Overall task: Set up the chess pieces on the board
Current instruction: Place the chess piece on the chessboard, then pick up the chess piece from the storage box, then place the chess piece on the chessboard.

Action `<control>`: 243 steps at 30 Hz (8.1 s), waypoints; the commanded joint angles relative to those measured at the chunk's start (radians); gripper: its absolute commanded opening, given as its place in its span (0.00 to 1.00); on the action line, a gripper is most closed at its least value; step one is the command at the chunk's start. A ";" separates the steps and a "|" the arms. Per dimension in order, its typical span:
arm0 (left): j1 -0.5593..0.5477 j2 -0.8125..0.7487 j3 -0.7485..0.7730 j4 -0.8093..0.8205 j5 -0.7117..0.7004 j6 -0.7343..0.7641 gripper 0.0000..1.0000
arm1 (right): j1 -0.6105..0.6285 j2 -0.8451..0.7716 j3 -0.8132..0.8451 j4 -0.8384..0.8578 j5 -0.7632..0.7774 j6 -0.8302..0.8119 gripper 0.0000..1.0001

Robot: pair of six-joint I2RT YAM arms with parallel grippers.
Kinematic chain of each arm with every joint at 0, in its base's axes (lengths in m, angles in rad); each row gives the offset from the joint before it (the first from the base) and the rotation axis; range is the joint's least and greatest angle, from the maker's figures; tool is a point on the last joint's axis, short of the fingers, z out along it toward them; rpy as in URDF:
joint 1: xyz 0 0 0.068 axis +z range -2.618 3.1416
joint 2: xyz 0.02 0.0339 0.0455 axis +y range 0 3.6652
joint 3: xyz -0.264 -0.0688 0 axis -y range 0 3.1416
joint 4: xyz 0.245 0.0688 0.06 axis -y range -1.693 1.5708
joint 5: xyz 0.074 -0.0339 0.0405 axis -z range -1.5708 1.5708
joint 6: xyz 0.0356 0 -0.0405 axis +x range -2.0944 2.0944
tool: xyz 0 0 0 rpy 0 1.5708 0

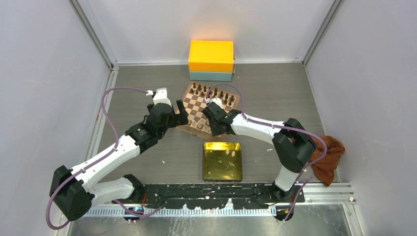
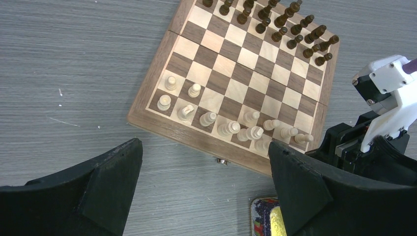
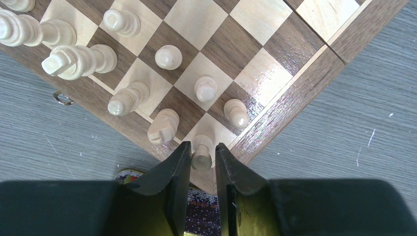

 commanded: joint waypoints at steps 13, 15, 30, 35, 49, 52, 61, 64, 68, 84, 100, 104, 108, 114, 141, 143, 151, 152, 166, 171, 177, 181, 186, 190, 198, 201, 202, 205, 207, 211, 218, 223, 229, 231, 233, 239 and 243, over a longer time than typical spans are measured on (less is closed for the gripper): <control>-0.002 -0.016 0.005 0.044 -0.022 0.001 1.00 | -0.004 -0.060 0.046 0.017 0.018 -0.038 0.33; -0.002 -0.015 0.006 0.043 -0.024 0.001 1.00 | -0.004 -0.067 0.053 0.014 0.018 -0.042 0.34; -0.002 -0.020 0.021 0.023 -0.039 0.007 1.00 | 0.006 -0.231 0.055 -0.054 0.042 -0.053 0.34; -0.003 -0.016 0.020 0.026 -0.040 0.005 1.00 | 0.036 -0.358 -0.017 -0.088 0.034 -0.043 0.34; -0.003 0.011 0.025 0.045 -0.024 0.000 1.00 | 0.097 -0.613 -0.306 -0.122 -0.016 0.040 0.38; -0.004 0.008 0.023 0.045 -0.024 -0.001 1.00 | 0.099 -0.615 -0.342 -0.096 -0.029 0.048 0.39; -0.003 0.007 0.019 0.045 -0.025 -0.001 1.00 | 0.113 -0.551 -0.377 -0.031 -0.050 0.034 0.42; -0.003 0.010 0.017 0.046 -0.024 -0.001 1.00 | 0.114 -0.521 -0.378 -0.020 -0.051 0.031 0.42; -0.003 0.012 0.016 0.048 -0.025 -0.001 1.00 | 0.114 -0.491 -0.379 -0.008 -0.054 0.021 0.42; -0.003 0.014 0.005 0.058 -0.029 -0.004 1.00 | 0.109 -0.395 -0.383 0.071 -0.060 -0.001 0.42; -0.003 0.016 -0.006 0.064 -0.034 -0.003 1.00 | 0.075 -0.351 -0.382 0.084 -0.074 0.010 0.36; -0.003 0.019 -0.009 0.068 -0.033 -0.004 1.00 | 0.065 -0.337 -0.381 0.083 -0.086 0.014 0.34; -0.003 0.023 -0.010 0.068 -0.035 -0.004 1.00 | 0.064 -0.323 -0.380 0.083 -0.093 0.020 0.32; -0.003 0.025 -0.015 0.074 -0.039 -0.004 1.00 | 0.058 -0.315 -0.379 0.085 -0.099 0.020 0.26; -0.003 0.005 -0.010 0.057 -0.042 -0.007 1.00 | 0.059 -0.445 -0.269 -0.033 -0.062 -0.019 0.03; -0.003 0.000 -0.009 0.054 -0.044 -0.007 1.00 | 0.058 -0.451 -0.232 -0.060 -0.063 -0.026 0.03; -0.004 -0.034 -0.007 0.035 -0.048 -0.008 1.00 | 0.054 -0.383 -0.034 -0.140 -0.020 -0.103 0.01; -0.003 -0.040 -0.009 0.033 -0.049 -0.008 0.99 | 0.049 -0.361 -0.004 -0.147 -0.021 -0.116 0.01; -0.003 -0.102 -0.007 -0.008 -0.063 -0.004 1.00 | -0.058 0.071 0.492 -0.221 -0.132 -0.240 0.01; -0.003 -0.129 -0.015 -0.010 -0.067 -0.005 1.00 | -0.068 0.234 0.683 -0.299 -0.168 -0.257 0.01; -0.003 -0.162 -0.037 -0.002 -0.061 -0.015 1.00 | -0.070 0.378 0.847 -0.386 -0.203 -0.255 0.01; -0.003 -0.175 -0.049 -0.002 -0.059 -0.016 1.00 | -0.068 0.421 0.883 -0.392 -0.225 -0.243 0.01; -0.003 -0.186 -0.056 -0.001 -0.056 -0.016 1.00 | -0.053 0.467 0.924 -0.398 -0.240 -0.242 0.01; -0.003 -0.190 -0.061 0.001 -0.052 -0.017 1.00 | -0.034 0.511 0.961 -0.411 -0.241 -0.245 0.01; -0.003 -0.208 -0.075 0.000 -0.042 -0.021 1.00 | -0.019 0.563 0.994 -0.406 -0.245 -0.237 0.01; -0.003 -0.215 -0.078 0.000 -0.043 -0.021 1.00 | -0.013 0.577 1.000 -0.404 -0.245 -0.237 0.01; -0.003 -0.216 -0.078 0.002 -0.043 -0.021 1.00 | -0.013 0.581 1.002 -0.404 -0.245 -0.237 0.01; -0.003 -0.214 -0.078 0.002 -0.041 -0.021 1.00 | -0.010 0.590 1.006 -0.404 -0.244 -0.235 0.01; -0.003 -0.213 -0.078 0.001 -0.041 -0.021 1.00 | -0.009 0.593 1.003 -0.404 -0.243 -0.235 0.01; -0.004 -0.213 -0.081 0.005 -0.040 -0.023 1.00 | -0.007 0.596 1.001 -0.400 -0.237 -0.237 0.01; -0.003 -0.210 -0.083 0.005 -0.038 -0.022 1.00 | -0.008 0.606 1.010 -0.398 -0.241 -0.239 0.01; -0.003 -0.210 -0.086 0.007 -0.041 -0.021 1.00 | -0.007 0.620 1.024 -0.398 -0.244 -0.242 0.01; -0.004 -0.213 -0.085 0.006 -0.044 -0.018 1.00 | -0.006 0.637 1.051 -0.404 -0.245 -0.245 0.01; -0.003 -0.213 -0.086 0.008 -0.044 -0.018 1.00 | -0.006 0.640 1.055 -0.404 -0.245 -0.245 0.01; -0.003 -0.210 -0.086 0.009 -0.044 -0.017 1.00 | -0.006 0.644 1.059 -0.406 -0.244 -0.247 0.01; -0.003 -0.207 -0.087 0.012 -0.044 -0.016 1.00 | -0.006 0.647 1.056 -0.404 -0.241 -0.251 0.01; -0.003 -0.205 -0.087 0.012 -0.044 -0.016 1.00 | -0.007 0.648 1.055 -0.403 -0.239 -0.252 0.01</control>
